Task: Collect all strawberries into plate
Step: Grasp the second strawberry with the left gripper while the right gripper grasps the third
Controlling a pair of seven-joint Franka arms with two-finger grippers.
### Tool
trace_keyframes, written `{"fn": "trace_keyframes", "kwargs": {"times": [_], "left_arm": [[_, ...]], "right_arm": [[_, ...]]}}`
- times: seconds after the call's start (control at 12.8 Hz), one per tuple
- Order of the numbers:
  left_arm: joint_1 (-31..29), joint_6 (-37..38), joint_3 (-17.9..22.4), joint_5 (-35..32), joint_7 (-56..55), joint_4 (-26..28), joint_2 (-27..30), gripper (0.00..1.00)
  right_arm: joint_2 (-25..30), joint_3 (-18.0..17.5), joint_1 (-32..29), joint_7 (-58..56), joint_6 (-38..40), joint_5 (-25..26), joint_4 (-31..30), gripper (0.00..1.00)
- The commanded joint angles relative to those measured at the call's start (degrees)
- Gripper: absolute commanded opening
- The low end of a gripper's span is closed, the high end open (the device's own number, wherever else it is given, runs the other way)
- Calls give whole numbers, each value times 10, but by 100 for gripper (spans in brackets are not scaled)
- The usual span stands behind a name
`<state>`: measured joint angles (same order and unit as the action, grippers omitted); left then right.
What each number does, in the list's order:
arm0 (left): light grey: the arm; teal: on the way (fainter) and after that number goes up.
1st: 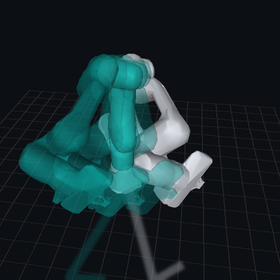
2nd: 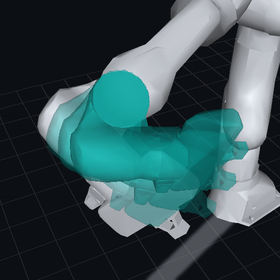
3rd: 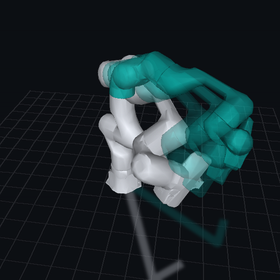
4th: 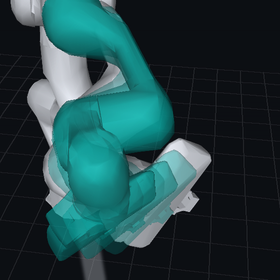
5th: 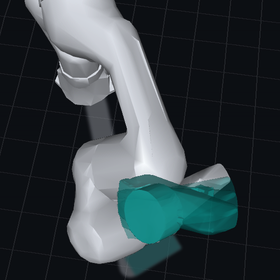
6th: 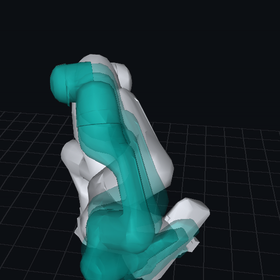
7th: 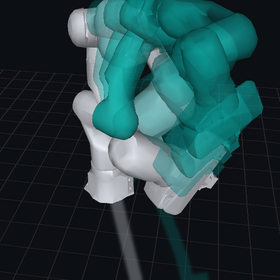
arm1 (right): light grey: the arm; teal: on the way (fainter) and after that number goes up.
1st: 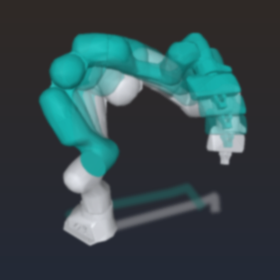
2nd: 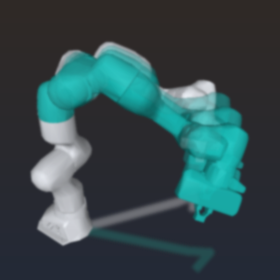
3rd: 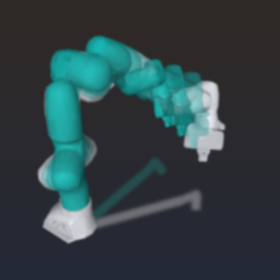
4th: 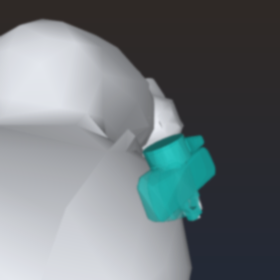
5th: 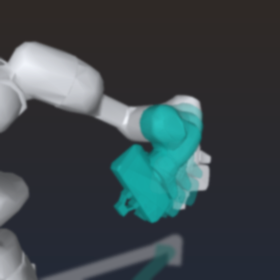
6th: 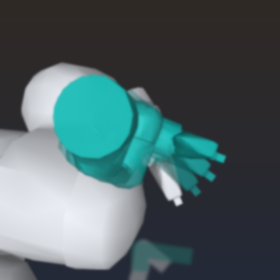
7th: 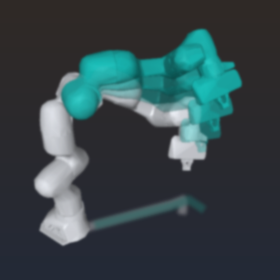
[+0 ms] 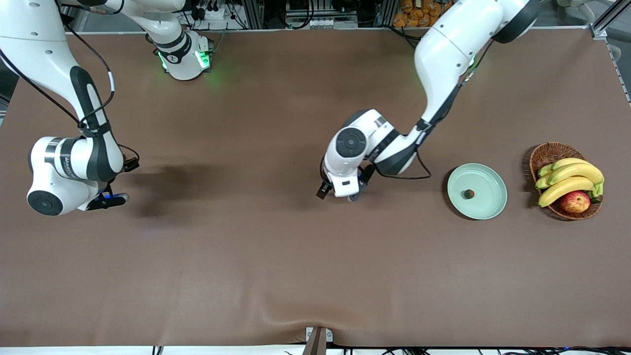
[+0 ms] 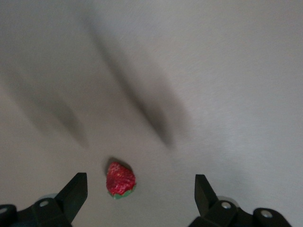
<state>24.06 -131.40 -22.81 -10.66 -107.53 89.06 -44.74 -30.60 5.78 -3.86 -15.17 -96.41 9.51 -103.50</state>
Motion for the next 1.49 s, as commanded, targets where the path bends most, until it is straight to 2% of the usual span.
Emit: {"fn": "trace_keyframes", "kwargs": {"times": [0.0, 0.24, 0.31, 0.39, 0.47, 0.55, 0.63, 0.71, 0.78, 1.02, 1.1, 1.25, 1.33, 1.41], "left_arm": [[24, 2, 12, -5, -41, -9, -24, 100], [56, 2, 38, -9, -51, -8, -35, 98], [57, 2, 38, -10, -51, -8, -39, 93], [57, 2, 39, -10, -51, -7, -39, 82], [57, 2, 38, -10, -51, -7, -38, 65], [57, 2, 38, -10, -50, -10, -38, 42], [58, 2, 38, -11, -44, -10, -38, 11], [62, 2, 39, -10, -42, -10, -35, 0], [61, 4, 39, -11, -39, -10, -32, 0], [34, 20, 38, -22, -23, -8, 11, 0], [21, 34, 37, -23, -9, -8, 32, 0], [-17, 73, 37, -22, 41, -6, 75, 0], [-39, 94, 36, -22, 68, 2, 97, 0], [-65, 106, 33, -21, 97, 20, 122, 0]], "right_arm": [[-25, -12, -44, -15, -16, 28, -6, 100], [-51, -12, -78, -56, -45, 28, -6, 100], [-57, -12, -83, -56, -50, 28, -6, 100], [-61, -11, -84, -56, -52, 29, -6, 100], [-64, -9, -84, -55, -47, 29, -6, 100], [-64, -9, -83, -55, -43, 28, -12, 100], [-64, -9, -83, -54, -42, 29, -20, 100], [-64, -9, -83, -55, -42, 29, -22, 95], [-64, -9, -84, -56, -42, 29, -23, 89], [-64, -8, -84, -56, -45, 29, -31, 82], [-65, -6, -84, -57, -47, 29, -32, 77], [-65, -6, -85, -62, -48, 29, -33, 62], [-65, -6, -84, -64, -48, 29, -33, 58], [-65, -5, -84, -65, -48, 29, -33, 45]]}}
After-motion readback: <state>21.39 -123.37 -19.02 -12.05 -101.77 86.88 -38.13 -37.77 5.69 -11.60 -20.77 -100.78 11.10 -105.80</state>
